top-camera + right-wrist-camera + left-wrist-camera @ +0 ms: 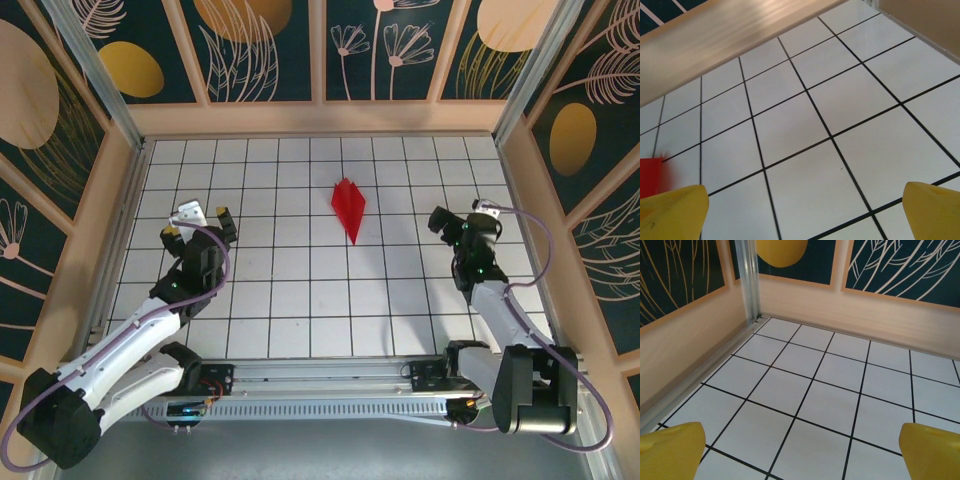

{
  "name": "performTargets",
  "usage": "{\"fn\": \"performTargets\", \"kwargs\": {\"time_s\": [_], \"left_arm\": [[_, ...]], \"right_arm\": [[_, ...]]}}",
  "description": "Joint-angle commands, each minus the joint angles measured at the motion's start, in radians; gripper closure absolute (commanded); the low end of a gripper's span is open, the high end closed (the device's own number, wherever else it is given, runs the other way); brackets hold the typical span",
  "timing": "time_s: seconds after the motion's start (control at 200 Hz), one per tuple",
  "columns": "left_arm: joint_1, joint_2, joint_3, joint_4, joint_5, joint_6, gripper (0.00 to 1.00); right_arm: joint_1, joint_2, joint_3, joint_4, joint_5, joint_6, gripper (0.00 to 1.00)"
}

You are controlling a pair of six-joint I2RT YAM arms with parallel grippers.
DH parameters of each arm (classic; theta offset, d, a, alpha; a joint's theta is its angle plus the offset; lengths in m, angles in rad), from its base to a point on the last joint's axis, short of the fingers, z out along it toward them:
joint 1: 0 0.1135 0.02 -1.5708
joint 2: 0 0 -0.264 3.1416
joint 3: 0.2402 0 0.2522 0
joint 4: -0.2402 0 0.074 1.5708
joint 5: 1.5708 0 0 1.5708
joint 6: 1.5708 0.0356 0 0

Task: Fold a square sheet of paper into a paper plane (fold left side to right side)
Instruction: Reset both arms

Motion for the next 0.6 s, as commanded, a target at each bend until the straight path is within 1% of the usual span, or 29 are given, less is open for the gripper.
{"fn": "performTargets", "kwargs": {"time_s": [0.0, 0.25, 0.375, 0.475, 0.596], "left_arm": [[0.005, 0.003, -0.02, 0.051, -0.037, 0.045, 0.01], [0.005, 0.03, -0.028, 0.086, -0.04, 0.075, 0.01], [0.005, 0.028, -0.039, 0.102, -0.042, 0.083, 0.01], [0.006, 0.032, -0.043, 0.109, -0.042, 0.086, 0.01], [0.007, 0.041, -0.047, 0.131, -0.02, 0.101, 0.01]], "right_arm": [[-0.014, 0.003, -0.08, 0.265, 0.043, -0.064, 0.01], [-0.022, 0.101, -0.228, 0.643, 0.019, -0.159, 0.01], [-0.022, 0.158, -0.261, 0.771, -0.016, -0.183, 0.01], [-0.02, 0.225, -0.292, 0.905, -0.042, -0.196, 0.01], [-0.02, 0.301, -0.308, 1.025, -0.054, -0.236, 0.01]]}}
